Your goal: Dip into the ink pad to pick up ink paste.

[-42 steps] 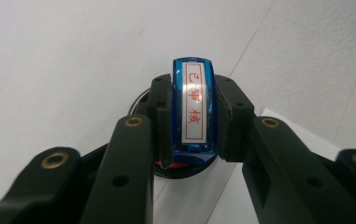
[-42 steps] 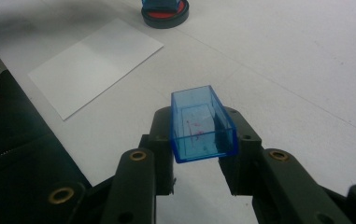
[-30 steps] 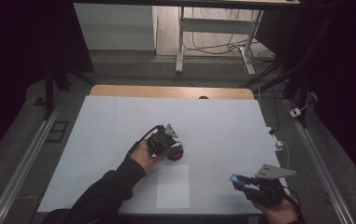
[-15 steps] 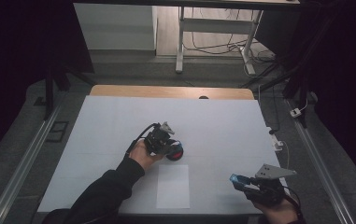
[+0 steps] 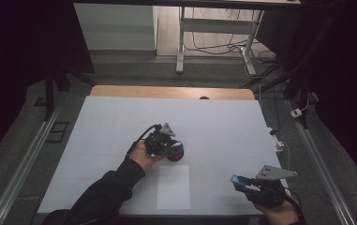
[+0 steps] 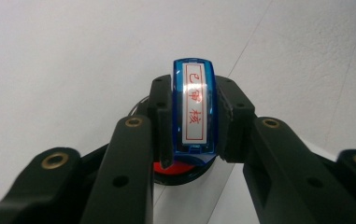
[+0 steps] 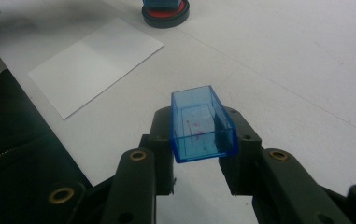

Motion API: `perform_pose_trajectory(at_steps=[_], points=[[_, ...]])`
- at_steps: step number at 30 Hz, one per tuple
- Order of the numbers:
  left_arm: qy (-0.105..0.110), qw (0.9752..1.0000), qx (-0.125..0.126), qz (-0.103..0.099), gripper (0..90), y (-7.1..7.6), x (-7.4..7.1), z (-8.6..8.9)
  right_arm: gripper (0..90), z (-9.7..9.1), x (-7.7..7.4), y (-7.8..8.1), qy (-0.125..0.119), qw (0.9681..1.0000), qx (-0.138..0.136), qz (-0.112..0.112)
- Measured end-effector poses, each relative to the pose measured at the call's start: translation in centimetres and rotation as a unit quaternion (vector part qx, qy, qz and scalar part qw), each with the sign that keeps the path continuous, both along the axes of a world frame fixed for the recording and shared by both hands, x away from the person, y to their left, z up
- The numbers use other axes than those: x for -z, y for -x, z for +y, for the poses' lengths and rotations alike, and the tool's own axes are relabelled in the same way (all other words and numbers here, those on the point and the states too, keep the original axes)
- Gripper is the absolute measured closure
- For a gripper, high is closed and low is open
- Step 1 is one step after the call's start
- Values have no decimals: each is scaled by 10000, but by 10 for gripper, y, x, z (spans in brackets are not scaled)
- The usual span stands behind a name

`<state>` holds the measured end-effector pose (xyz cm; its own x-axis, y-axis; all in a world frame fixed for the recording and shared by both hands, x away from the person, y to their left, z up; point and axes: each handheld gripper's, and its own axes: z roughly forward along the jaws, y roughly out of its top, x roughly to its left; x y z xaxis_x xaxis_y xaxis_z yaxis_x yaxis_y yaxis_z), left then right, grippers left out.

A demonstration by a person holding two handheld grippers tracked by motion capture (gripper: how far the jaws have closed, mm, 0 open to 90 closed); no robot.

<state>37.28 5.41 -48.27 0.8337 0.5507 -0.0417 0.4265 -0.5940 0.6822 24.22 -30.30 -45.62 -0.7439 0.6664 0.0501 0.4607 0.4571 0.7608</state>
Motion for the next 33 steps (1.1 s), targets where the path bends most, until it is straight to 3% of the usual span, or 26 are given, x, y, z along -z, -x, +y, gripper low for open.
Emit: perform_pose_trajectory(at_steps=[7,14,20,33], points=[[21,9999,99,-106,704,4,-6,3,683,0,0,0,-1,10000,-8,-5],[183,9995,215,-163,704,10,-13,12,683,0,0,1,18,10000,-15,-11],[410,9988,229,-149,704,15,-20,19,683,0,0,1,24,10000,-21,-16],[619,9975,326,-33,704,29,-31,24,683,0,0,1,29,10000,-41,-15]])
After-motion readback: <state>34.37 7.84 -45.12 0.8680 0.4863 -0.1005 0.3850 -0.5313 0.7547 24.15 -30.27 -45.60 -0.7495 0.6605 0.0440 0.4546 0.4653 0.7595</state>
